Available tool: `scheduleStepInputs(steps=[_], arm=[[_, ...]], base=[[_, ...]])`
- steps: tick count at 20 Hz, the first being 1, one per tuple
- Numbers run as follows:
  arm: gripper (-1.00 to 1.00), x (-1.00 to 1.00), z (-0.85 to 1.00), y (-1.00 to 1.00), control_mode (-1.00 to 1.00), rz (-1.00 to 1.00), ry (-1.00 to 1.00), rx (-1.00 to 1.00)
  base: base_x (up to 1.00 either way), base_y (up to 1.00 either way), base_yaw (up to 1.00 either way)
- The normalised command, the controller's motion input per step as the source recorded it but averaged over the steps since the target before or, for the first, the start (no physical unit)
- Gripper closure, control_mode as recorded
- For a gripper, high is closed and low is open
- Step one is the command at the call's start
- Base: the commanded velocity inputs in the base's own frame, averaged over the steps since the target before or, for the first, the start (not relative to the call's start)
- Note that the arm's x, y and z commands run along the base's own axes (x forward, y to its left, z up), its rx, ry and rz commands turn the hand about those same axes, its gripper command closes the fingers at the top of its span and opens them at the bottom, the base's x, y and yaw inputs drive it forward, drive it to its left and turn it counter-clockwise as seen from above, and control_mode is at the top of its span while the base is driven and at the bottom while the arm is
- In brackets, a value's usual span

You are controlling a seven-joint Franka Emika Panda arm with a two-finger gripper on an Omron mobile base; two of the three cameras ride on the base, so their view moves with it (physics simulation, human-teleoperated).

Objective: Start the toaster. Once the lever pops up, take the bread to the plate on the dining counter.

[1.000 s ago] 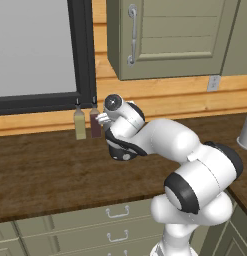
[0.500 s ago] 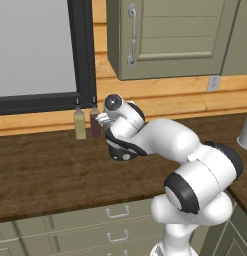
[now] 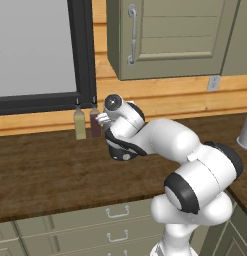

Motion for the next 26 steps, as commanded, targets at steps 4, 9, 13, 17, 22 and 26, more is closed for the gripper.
scheduleStepInputs(steps=[4,9,13,17,22,26], arm=[[-1.00,0.00,0.00,0.00,-1.00,0.00,0.00,0.00],[-1.00,0.00,0.00,0.00,-1.00,0.00,0.00,0.00],[-1.00,0.00,0.00,0.00,-1.00,0.00,0.00,0.00],[-1.00,0.00,0.00,0.00,-1.00,0.00,0.00,0.00],[-1.00,0.00,0.00,0.00,-1.00,0.00,0.00,0.00],[-1.00,0.00,0.00,0.00,-1.00,0.00,0.00,0.00]], base=[[0.00,0.00,0.00],[0.00,0.00,0.00],[0.00,0.00,0.00],[0.00,0.00,0.00],[0.00,0.00,0.00],[0.00,0.00,0.00]])
